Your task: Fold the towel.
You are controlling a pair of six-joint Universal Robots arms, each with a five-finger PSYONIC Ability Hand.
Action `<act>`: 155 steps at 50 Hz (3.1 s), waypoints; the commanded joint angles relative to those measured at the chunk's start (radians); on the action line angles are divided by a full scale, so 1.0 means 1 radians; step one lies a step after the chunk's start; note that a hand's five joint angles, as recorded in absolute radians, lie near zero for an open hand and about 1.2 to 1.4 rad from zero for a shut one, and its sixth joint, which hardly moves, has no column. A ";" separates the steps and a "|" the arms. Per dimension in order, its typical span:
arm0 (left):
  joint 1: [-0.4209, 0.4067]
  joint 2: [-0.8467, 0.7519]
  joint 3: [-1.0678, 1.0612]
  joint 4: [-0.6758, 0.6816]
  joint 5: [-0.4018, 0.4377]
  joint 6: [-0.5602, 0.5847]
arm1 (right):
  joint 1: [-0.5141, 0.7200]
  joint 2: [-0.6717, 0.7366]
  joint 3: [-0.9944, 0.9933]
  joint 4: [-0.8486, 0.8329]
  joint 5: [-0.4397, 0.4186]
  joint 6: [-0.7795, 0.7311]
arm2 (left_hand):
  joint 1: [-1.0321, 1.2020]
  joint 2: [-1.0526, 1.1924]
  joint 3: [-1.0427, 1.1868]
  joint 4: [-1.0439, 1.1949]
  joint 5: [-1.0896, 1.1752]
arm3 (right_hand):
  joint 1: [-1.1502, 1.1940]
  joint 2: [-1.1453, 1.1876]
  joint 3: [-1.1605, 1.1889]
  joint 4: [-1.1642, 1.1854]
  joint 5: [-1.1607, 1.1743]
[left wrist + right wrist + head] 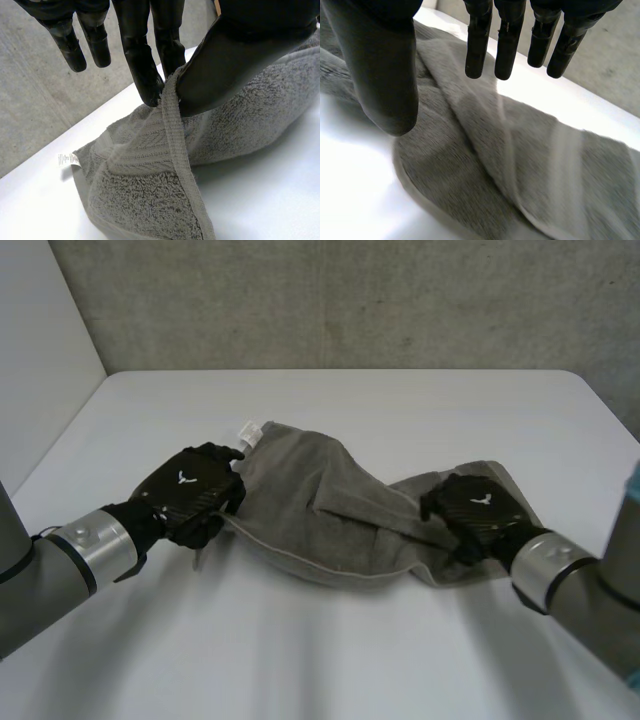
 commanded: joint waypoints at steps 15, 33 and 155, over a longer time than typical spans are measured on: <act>-0.007 0.005 0.000 -0.006 0.000 -0.062 | -0.404 -0.006 0.006 0.108 -0.077 -0.256 | 0.128 0.068 -0.051 -0.059 0.085 | 0.120 0.112 -0.042 -0.076 0.147; -0.009 0.005 0.000 -0.011 0.000 -0.063 | -0.483 0.035 0.017 0.203 -0.220 -0.411 | 0.128 0.068 -0.051 -0.059 0.085 | 0.062 0.054 -0.042 -0.076 0.089; 0.119 0.273 0.074 0.008 0.008 -0.448 | -0.337 -0.178 -0.382 0.211 -0.347 0.022 | 0.128 0.068 -0.051 -0.059 0.085 | 0.827 0.818 -0.042 -0.076 0.853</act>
